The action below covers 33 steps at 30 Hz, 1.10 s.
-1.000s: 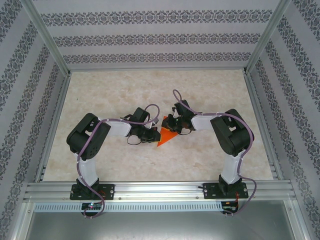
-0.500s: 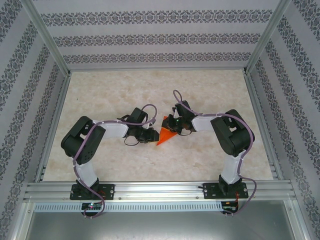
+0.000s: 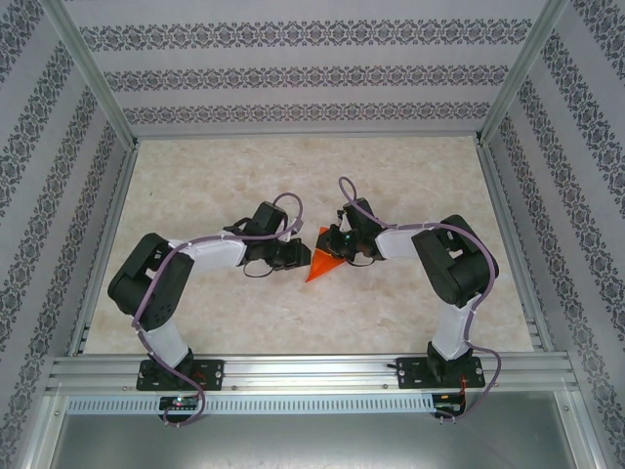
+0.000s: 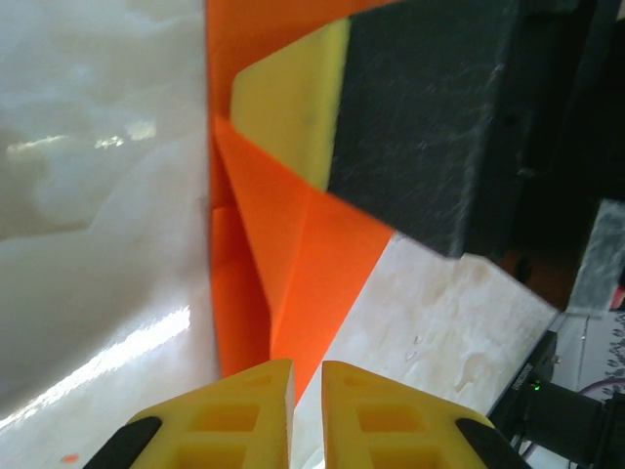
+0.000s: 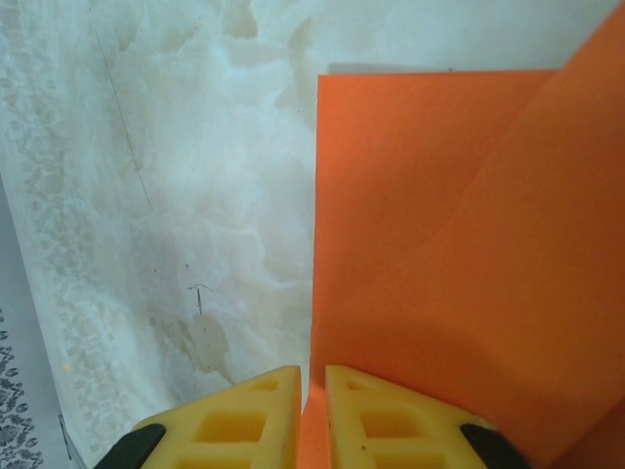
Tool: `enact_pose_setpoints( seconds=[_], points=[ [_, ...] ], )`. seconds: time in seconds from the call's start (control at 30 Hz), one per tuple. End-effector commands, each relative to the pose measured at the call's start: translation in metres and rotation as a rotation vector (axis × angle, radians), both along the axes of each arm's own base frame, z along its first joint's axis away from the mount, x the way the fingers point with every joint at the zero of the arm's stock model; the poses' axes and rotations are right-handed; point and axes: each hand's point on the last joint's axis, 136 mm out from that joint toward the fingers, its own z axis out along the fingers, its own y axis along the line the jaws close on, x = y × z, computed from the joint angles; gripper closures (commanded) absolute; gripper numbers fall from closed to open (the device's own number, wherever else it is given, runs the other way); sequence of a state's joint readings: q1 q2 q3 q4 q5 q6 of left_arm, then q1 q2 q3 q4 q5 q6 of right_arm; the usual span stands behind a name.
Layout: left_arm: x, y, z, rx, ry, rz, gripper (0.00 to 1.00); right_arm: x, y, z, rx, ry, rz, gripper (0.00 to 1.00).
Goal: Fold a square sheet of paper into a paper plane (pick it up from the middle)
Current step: Fourth fold the wing at the center of the table.
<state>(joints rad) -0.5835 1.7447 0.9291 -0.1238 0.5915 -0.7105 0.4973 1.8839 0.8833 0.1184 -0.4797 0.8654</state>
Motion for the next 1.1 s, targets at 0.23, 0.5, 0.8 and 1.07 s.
enact_pose_setpoints(
  seconds=[0.23,0.5,0.8,1.07],
  points=[
    [-0.001,-0.025,-0.006,-0.064,0.043,-0.038,0.85,-0.027,-0.022,-0.04,-0.117,0.107,-0.024,0.85],
    [-0.014,-0.022,-0.031,-0.069,0.116,-0.047,0.85,-0.029,-0.023,-0.042,-0.122,0.112,-0.02,0.85],
    [-0.053,-0.009,-0.061,-0.037,0.219,-0.124,0.85,-0.03,-0.024,-0.045,-0.128,0.119,-0.021,0.85],
    [-0.083,0.007,-0.066,0.023,0.268,-0.202,0.86,-0.031,-0.026,-0.05,-0.142,0.127,-0.024,0.85]
  ],
)
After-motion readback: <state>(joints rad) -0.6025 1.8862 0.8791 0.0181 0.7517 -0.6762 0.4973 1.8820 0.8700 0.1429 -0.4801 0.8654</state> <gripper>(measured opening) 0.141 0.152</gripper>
